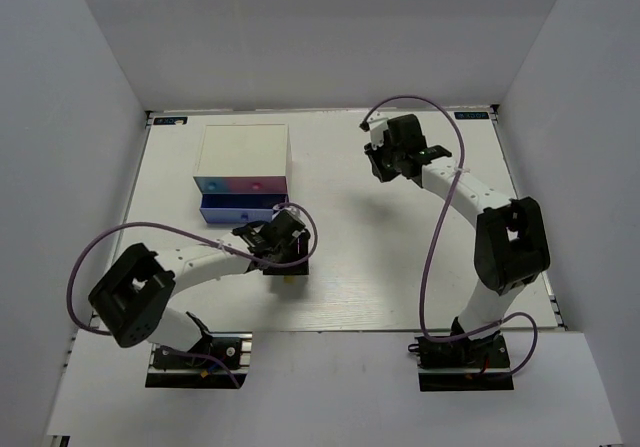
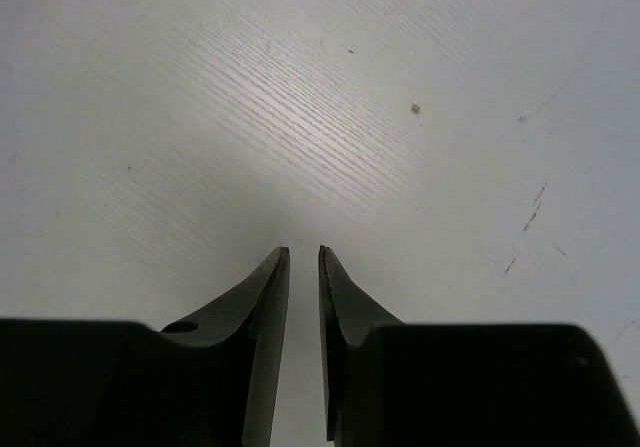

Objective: Sort the stationery into containers
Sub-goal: Pick up the stationery from the center of the board, then place the stationery in the storage box.

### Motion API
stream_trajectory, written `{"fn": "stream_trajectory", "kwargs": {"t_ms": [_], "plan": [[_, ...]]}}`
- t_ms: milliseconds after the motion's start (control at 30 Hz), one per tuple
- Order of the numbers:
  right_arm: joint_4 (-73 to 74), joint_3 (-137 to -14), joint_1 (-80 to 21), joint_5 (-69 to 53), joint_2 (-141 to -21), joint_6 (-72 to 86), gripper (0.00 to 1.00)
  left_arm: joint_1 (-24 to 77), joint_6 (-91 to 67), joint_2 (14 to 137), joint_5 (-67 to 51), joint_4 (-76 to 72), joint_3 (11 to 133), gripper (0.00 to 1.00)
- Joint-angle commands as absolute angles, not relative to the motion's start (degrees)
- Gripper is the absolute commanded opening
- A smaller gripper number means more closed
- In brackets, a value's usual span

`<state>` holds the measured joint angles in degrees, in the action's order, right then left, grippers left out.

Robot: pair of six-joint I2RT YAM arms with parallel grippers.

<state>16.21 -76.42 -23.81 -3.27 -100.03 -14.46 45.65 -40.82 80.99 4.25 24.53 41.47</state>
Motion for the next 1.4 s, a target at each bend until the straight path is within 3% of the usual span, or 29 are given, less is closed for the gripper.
{"fn": "stream_trajectory", "kwargs": {"t_ms": [0,100,400,500,533,600,667,733,1100,1367], "plan": [[14.3,-75.7,-22.2,-6.7,-96.1,-11.9,0.24,48.2,-42.9,83.4,10.3,29.3,45.4,0.72],[14.5,-75.1,-21.2,-8.0,-95.9,-11.3,0.26,49.8,-44.2,85.4,13.9,31.3,46.7,0.66],[13.8,-73.0,-19.6,-11.3,-94.0,-10.8,0.29,51.9,-44.2,86.4,16.4,31.6,48.3,0.36],[13.5,-71.1,-19.5,-15.4,-92.2,-12.4,0.49,50.6,-45.4,80.9,16.4,26.9,46.4,0.28],[13.4,-69.4,-19.4,-18.1,-91.8,-13.7,0.63,50.0,-45.4,79.5,16.4,23.8,46.4,0.25],[12.4,-67.9,-19.5,-21.5,-89.8,-15.0,0.73,48.4,-46.1,76.7,17.0,21.3,46.4,0.21],[11.4,-65.1,-19.4,-24.9,-88.5,-15.2,0.77,47.1,-47.9,76.2,17.0,19.2,48.0,0.20],[10.8,-63.9,-19.4,-26.4,-87.5,-15.2,0.74,45.2,-48.6,76.2,17.0,17.2,49.3,0.20],[9.8,-60.6,-19.4,-27.6,-84.2,-15.3,0.35,36.3,-56.8,75.1,23.6,17.8,54.4,0.15],[9.8,-60.6,-19.4,-27.0,-83.8,-15.6,0.35,32.4,-61.6,76.5,27.2,22.1,56.2,0.15]]}}
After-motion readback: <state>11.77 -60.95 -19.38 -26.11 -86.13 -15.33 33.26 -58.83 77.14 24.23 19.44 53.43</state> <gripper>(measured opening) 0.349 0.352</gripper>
